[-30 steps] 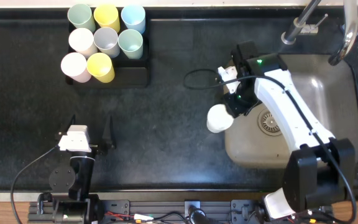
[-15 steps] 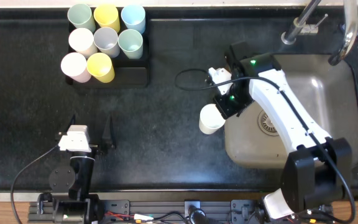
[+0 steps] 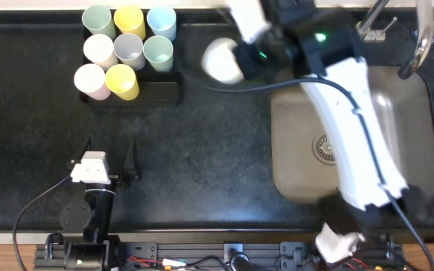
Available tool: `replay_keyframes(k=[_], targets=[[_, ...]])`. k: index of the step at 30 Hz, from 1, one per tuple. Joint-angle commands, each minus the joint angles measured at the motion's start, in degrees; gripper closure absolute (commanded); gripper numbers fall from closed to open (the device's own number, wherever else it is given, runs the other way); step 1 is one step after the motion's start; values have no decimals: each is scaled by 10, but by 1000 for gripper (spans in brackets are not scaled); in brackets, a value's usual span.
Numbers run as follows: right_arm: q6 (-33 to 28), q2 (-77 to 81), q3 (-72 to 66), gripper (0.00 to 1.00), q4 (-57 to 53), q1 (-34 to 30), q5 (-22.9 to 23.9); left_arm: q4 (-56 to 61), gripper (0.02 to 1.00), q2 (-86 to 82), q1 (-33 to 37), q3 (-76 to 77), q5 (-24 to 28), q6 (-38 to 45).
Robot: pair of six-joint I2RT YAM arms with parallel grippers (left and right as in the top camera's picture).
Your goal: Store Cups
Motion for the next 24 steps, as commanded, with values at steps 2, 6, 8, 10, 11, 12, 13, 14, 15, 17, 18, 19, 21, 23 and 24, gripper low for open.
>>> replay_keyframes(k=[2,6,8,10,11,12,13,14,15,17,18,19,21,23,24], targets=[[0,188,242,956,-50,75,16,0,20,-6,0,-2,3,-7],[-4,241,262,958,-50,111,20,0,20,-6,0,-2,3,-7],[-4,259,262,956,-47,123,33,0,20,-6,0,-2,3,-7],[-4,274,262,956,-40,128,43,0,20,-6,0,-2,3,-7],[-4,278,262,956,-37,128,45,0,20,-6,0,-2,3,-7],[-6,284,262,958,-35,129,48,0,20,-6,0,-2,3,-7],[-9,289,262,958,-34,129,52,0,20,-6,0,-2,3,-8],[-9,295,262,958,-32,129,56,0,23,-6,0,-2,3,-8],[-14,302,262,956,-31,130,56,0,20,-6,0,-2,3,-8],[-15,312,262,958,-30,132,56,0,20,-6,0,-2,3,-7],[-17,315,261,956,-30,132,56,0,20,-6,0,-2,3,-8],[-17,318,261,956,-29,132,56,0,20,-6,0,-2,3,-7],[-17,324,261,958,-24,132,56,0,20,-6,0,-2,3,-7],[-19,330,261,958,-22,132,56,0,20,-6,0,-2,3,-7],[-19,334,261,956,-19,132,56,0,20,-6,0,-2,3,-7]])
